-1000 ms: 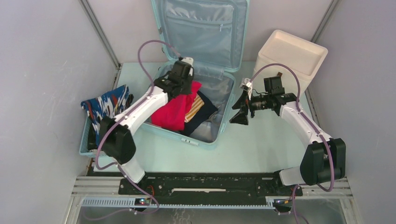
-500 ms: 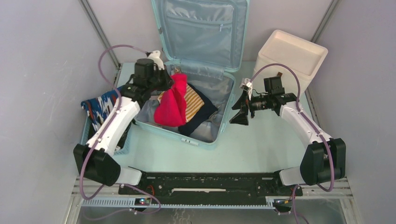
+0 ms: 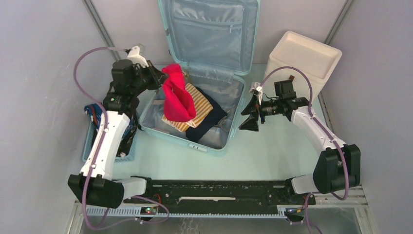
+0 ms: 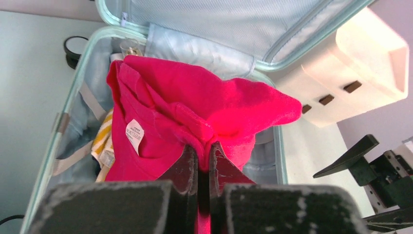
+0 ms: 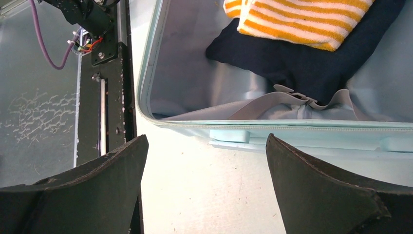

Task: Open, take out, and arrange the luggage
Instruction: Place the clothes in the bin.

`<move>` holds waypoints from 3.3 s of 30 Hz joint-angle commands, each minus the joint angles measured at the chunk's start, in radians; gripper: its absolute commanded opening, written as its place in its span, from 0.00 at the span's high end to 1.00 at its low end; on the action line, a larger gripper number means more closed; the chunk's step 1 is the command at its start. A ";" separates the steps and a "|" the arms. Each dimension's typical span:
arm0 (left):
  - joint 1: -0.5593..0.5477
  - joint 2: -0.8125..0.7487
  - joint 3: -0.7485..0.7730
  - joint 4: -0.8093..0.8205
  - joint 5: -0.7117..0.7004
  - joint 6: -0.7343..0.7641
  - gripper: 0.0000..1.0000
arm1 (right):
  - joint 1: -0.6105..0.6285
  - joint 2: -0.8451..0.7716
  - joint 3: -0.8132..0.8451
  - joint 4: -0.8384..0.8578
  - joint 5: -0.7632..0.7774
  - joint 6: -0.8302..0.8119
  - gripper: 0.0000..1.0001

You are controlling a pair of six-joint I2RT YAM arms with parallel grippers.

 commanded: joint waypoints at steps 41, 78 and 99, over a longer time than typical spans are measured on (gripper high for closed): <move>0.549 -0.302 0.049 -0.237 -0.386 0.123 1.00 | 0.021 0.013 0.039 -0.001 -0.058 0.023 0.00; 0.570 -0.273 0.121 -0.173 -0.642 0.151 1.00 | -0.052 -0.005 0.039 0.000 -0.114 0.049 0.00; 0.570 -0.017 -0.047 0.081 -0.616 0.196 1.00 | -0.107 0.019 0.038 0.004 -0.129 0.071 0.00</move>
